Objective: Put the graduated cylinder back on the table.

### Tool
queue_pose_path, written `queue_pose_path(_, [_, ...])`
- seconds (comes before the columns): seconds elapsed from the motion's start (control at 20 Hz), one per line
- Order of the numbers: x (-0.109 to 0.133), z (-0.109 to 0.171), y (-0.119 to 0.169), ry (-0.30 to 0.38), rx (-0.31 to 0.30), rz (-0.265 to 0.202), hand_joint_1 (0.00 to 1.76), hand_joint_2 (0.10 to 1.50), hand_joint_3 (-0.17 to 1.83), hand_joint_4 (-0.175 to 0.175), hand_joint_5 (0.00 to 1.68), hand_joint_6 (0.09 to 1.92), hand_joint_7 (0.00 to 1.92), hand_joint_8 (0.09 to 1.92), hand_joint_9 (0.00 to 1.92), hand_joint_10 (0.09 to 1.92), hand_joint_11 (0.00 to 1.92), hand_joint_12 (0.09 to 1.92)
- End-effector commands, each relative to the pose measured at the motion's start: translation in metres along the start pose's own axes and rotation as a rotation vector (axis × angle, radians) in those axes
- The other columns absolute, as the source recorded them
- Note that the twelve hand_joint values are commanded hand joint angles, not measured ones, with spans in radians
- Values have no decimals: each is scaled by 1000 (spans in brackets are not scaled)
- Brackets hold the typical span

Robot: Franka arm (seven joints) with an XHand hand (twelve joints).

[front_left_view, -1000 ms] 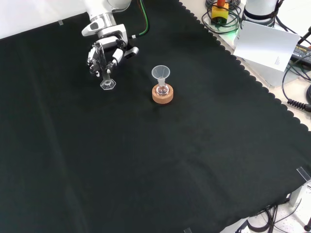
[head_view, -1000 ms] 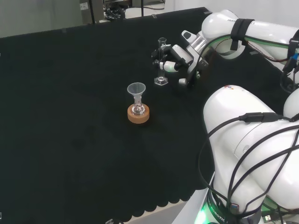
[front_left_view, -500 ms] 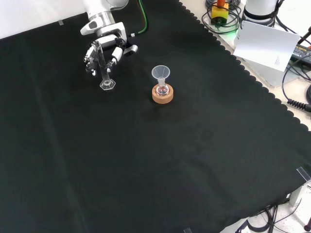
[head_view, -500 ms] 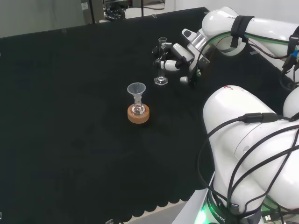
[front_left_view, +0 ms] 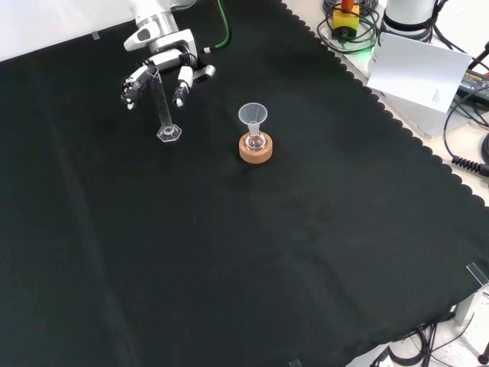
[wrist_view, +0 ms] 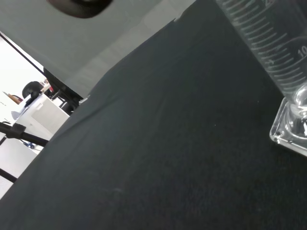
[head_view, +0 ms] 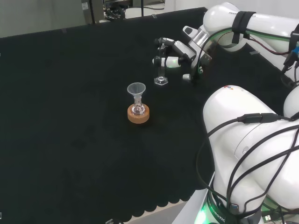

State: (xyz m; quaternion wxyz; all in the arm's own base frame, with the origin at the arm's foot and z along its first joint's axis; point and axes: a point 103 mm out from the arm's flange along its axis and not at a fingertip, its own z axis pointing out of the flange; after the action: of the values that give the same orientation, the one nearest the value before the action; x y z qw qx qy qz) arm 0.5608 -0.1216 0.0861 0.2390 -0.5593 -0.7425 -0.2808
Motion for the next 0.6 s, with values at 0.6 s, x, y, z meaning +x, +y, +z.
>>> queue_pose_path(0.6, [54, -102, -41, -218, -41, 70, 600, 823, -145, -53, 72, 87, 0, 263, 336, 87, 19, 1518])
